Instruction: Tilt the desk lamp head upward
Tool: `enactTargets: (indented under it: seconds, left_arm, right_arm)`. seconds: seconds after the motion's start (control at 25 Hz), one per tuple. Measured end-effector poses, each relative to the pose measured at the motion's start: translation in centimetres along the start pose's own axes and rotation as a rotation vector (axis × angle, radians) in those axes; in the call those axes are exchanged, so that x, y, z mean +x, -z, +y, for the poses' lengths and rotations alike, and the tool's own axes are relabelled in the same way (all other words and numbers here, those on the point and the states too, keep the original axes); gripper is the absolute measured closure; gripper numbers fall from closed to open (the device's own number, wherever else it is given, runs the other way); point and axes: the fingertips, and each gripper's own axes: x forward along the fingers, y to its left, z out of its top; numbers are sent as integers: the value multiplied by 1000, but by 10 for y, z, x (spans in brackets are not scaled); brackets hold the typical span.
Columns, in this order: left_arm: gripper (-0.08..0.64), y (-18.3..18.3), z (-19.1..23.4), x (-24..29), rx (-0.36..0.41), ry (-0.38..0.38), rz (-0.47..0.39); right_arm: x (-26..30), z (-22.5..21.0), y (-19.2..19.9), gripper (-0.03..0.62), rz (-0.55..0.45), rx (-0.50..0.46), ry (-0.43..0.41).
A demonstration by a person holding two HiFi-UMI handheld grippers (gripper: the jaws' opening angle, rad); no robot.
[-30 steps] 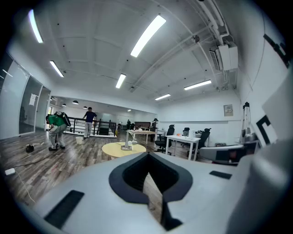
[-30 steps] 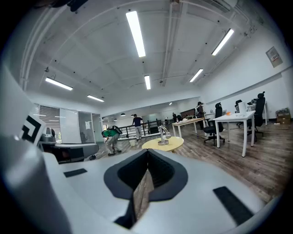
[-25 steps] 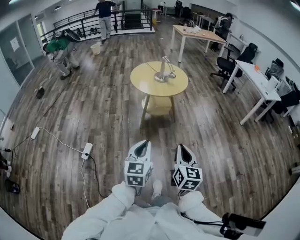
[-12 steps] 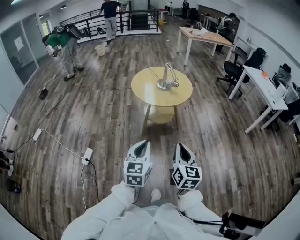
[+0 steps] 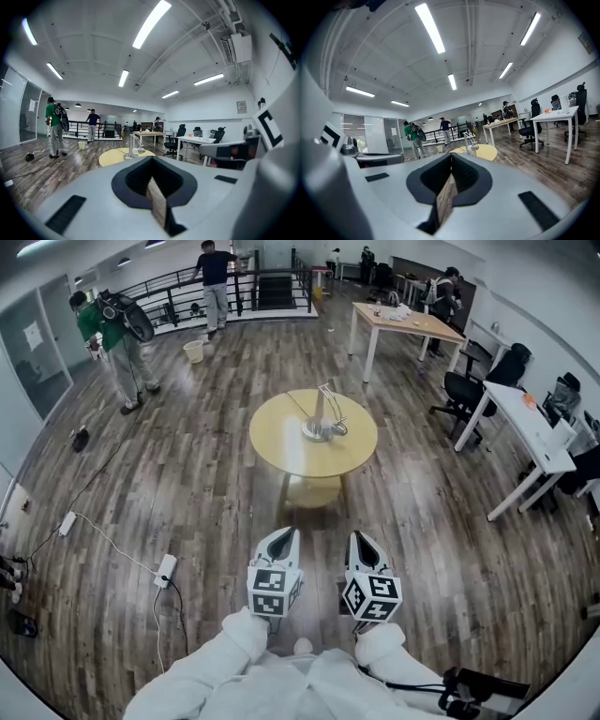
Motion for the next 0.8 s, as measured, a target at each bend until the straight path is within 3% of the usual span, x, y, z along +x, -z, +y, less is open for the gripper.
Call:
enactTargets:
  seconds: [0.8]
  left_arm:
    - [558,-6,38,103,13,1,25]
  right_arm:
    - [100,-49,2,578,38,16,5]
